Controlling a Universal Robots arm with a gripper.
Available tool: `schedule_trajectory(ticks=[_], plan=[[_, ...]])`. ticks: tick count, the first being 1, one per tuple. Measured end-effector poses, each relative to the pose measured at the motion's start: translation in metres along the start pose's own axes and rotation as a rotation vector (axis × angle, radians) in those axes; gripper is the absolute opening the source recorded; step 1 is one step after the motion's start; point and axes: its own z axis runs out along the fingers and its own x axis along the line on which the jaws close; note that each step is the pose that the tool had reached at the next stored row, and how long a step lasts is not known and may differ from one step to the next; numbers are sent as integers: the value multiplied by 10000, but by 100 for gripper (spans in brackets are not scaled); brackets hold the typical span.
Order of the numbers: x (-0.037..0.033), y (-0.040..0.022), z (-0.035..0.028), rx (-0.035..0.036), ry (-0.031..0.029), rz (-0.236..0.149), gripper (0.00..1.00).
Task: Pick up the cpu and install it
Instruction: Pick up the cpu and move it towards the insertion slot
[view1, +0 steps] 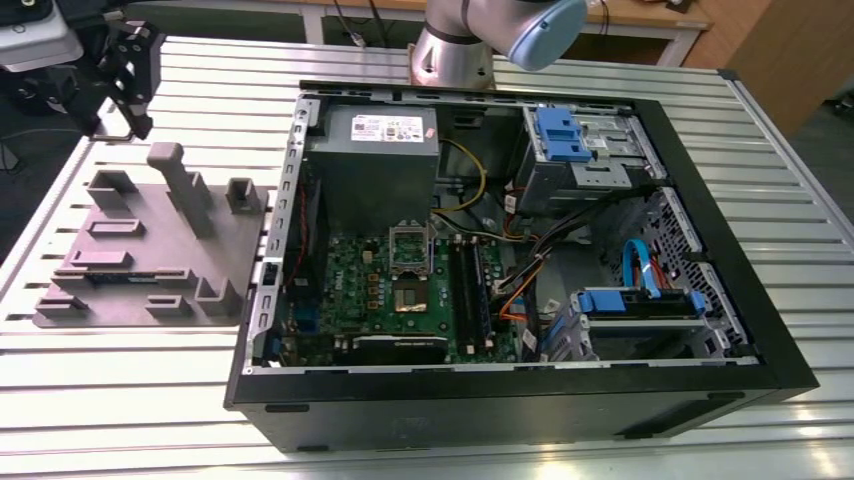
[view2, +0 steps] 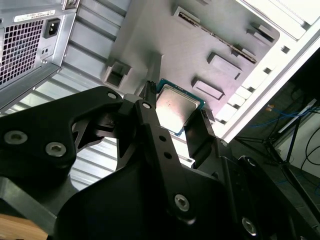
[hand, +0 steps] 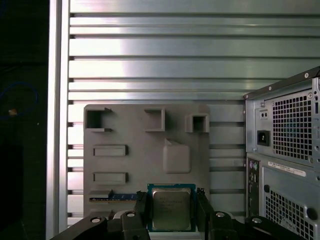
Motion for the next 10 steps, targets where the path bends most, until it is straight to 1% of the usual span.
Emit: schedule_trajectory(ticks=[3, 4, 5, 10], plan=[[-6, 0, 0, 1, 1, 0, 47], [-55, 1, 0, 0, 1, 0, 47], [-78, 1, 0, 1, 1, 0, 47], [-78, 1, 1, 1, 1, 0, 47]])
